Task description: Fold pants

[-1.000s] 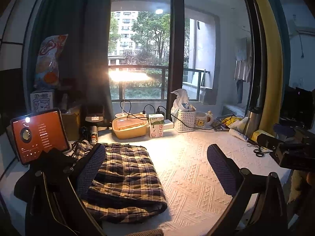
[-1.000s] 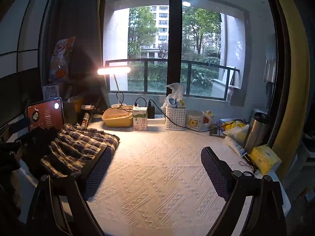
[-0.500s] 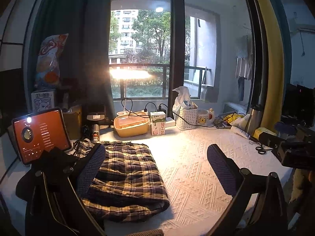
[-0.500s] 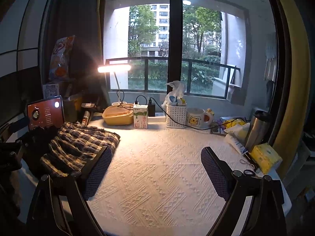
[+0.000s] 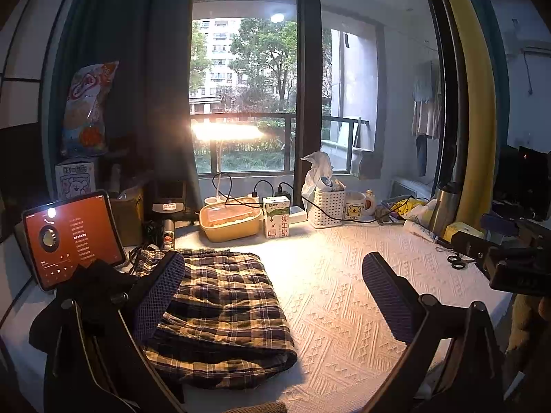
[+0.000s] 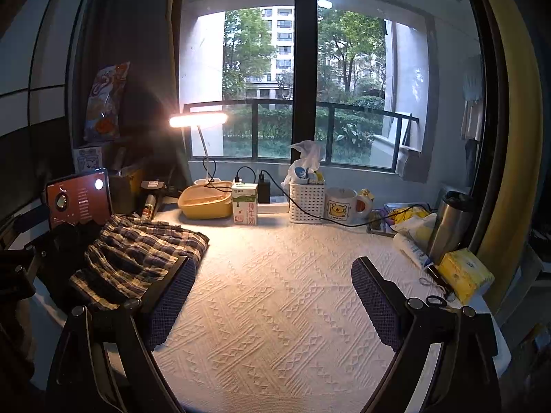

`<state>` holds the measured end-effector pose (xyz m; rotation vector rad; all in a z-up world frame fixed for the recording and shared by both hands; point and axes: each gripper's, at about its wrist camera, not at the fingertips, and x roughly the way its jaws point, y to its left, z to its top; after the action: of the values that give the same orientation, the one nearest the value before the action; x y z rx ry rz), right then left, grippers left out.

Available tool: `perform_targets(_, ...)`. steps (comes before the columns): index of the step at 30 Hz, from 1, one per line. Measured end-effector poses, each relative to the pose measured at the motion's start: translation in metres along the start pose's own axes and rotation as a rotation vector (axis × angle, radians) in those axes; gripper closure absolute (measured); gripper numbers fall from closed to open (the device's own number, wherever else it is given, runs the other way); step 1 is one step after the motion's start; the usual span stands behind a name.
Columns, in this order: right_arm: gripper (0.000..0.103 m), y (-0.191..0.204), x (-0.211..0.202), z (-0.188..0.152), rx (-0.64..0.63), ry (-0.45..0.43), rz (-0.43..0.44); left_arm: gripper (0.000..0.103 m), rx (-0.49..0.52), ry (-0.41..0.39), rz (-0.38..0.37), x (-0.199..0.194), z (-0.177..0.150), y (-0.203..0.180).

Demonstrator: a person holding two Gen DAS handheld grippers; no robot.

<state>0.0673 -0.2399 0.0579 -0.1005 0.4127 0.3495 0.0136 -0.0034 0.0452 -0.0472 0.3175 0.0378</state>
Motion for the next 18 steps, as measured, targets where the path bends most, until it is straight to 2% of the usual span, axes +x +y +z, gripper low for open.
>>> perform_targets(18, 0.010, -0.0017, 0.0000, 0.0010, 0.001, 0.005, -0.002, 0.001, 0.004, -0.001, -0.002, -0.0006, 0.0004, 0.0001)
